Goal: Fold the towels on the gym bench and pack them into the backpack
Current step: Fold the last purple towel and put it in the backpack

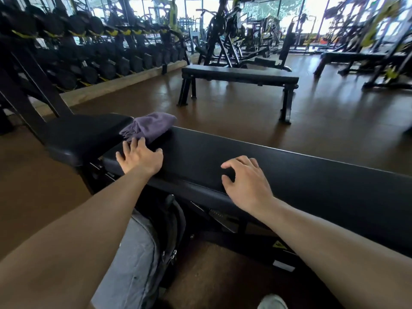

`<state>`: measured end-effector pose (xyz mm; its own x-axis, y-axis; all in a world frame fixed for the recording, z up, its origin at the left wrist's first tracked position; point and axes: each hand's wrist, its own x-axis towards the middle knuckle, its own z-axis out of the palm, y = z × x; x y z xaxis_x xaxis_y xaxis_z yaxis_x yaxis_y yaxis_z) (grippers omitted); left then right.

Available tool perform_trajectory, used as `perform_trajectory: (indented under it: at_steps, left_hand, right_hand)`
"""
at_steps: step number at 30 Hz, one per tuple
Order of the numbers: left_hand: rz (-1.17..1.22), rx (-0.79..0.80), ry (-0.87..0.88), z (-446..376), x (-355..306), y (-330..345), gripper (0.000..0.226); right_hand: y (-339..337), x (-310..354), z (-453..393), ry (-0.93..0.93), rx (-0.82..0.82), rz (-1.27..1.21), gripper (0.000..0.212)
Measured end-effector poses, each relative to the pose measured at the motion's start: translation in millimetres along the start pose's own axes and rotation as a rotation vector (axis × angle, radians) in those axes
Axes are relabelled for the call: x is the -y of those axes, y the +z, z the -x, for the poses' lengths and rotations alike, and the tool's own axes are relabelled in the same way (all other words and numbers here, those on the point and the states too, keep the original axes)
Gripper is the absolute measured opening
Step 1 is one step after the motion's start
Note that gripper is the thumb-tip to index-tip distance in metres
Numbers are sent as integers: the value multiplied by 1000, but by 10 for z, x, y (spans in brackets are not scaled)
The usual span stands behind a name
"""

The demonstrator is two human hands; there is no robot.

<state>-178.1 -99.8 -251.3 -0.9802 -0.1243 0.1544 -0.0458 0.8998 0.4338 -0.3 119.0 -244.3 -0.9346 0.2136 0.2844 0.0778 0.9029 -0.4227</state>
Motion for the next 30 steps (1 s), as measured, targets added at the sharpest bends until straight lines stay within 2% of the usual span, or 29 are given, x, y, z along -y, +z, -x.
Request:
perform_trajectory:
  at_steps: [2,4,7,11,13,15,17,19,21,23,24,26,28,30]
  left_hand:
    - [-80,31,5,-85,-19,9,68]
    - [-88,-16,40,-133,-29,10,56]
    - [-143,-94,209,-54,-168,38,39]
    - [-152,56,498,392,-642,25,29]
    - [14,130,624,770,-891,-3,18]
    - [221,208,680,1169,-1068,3,6]
    - [402,258,631,1452,-1166,-6,8]
    - [671,417,480,1586,-1206,-59,21]
    - [951,688,357,1681,-1213,-145,31]
    - [1005,778,380,1744,-1213,-193,31]
    - [982,748,416,1766,-1213,-186,31]
    - [824,554,520,1737,-1210,-147,35]
    - [633,367,591,1678,-1182,-150,41]
    - [453,261,613,1587,-1097,-176,46]
  right_hand:
    - [-79,-83,105,36,7,-28,36]
    - [-148,-145,202,49,30,-43,35]
    - [-226,-237,283,33,56,-33,32]
    - [-312,-316,266,48,43,-77,37]
    - [-343,-326,260,47,42,-105,46]
    - [-357,-328,274,14,60,-114,60]
    - [-380,-349,310,32,71,-138,77]
    - [-427,-404,356,78,55,-136,86]
    - [-461,-480,407,105,23,-115,73]
    - [-462,-535,454,95,-4,-105,43]
    - [-453,-555,470,89,-22,-115,29]
    - [-458,-575,474,115,-65,-192,19]
    - [-519,-582,452,168,-98,-295,19]
    - [-612,-599,439,189,-121,-360,26]
